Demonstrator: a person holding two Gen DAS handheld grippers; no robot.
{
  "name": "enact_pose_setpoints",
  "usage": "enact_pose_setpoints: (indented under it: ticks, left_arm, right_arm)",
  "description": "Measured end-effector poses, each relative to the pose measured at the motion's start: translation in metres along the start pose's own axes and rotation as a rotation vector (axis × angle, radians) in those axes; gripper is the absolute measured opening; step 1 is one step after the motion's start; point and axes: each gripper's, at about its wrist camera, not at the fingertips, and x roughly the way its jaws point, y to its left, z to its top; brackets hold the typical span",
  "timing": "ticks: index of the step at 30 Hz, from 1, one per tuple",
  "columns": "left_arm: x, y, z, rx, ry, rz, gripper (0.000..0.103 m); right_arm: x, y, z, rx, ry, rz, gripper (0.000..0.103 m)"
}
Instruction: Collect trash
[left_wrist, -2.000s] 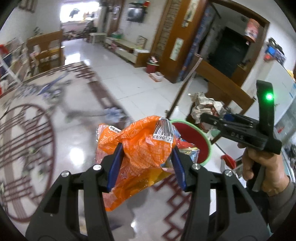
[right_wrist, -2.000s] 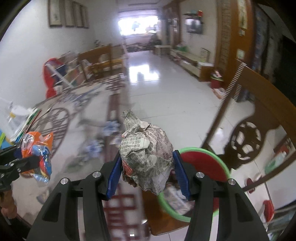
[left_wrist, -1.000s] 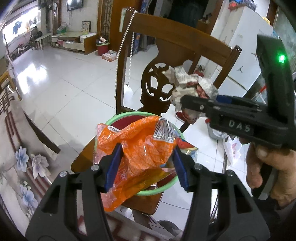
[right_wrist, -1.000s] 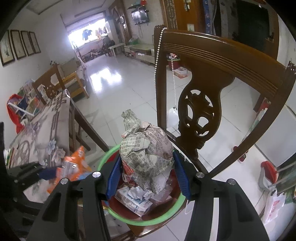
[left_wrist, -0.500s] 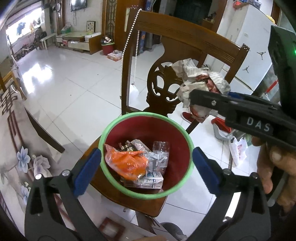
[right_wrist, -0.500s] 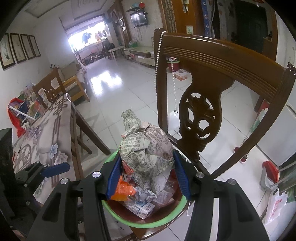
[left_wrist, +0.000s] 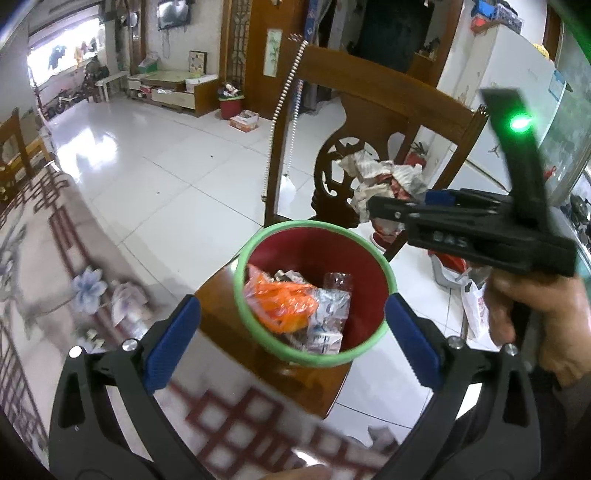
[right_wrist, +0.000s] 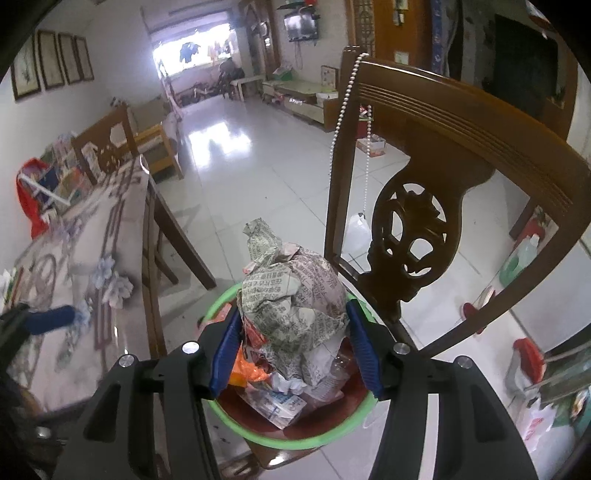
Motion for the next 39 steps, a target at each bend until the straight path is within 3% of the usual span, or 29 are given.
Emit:
enact_pose_setpoints:
  ticks: [8,10,12,15,24,33,39]
  left_arm:
    - [-0.063,0.035,-0.039,-0.081,-0.084,0.065,0.097]
    - [-0.075,0.046,-0.048,-0.119,-0.096,0.067,0.097]
    - [-0.088,0.056,-0.057,-0.146,-0.106,0.077,0.097]
    - [-0.104,0.068,-0.07,-0.17,-0.118,0.101,0.097]
    - [-0.155,0.102,-0.115,-0.265,-0.182,0.178,0.097]
    - [-0.219,0.121,-0.165,-0.267,-0.25,0.298,0.098]
    - [-0.255,0.138,-0.196,-0.297,-0.304,0.389,0.097]
  right_arm:
    - [0.014,0.018,-0.003,-0.051,0.031,-0.055,0.064]
    - [0.016,0.021,-0.003,-0.045,0.034,-0.066,0.08]
    - [0.018,0.024,-0.003,-0.037,0.033,-0.078,0.09]
    - [0.02,0.029,-0.004,-0.038,0.047,-0.105,0.095]
    - [0.007,0.069,-0.001,-0.046,0.021,-0.095,0.095]
    - [-0.05,0.158,-0.007,-0.117,-0.153,0.01,0.095]
    - [-0.075,0.223,-0.025,-0.197,-0.213,0.079,0.095]
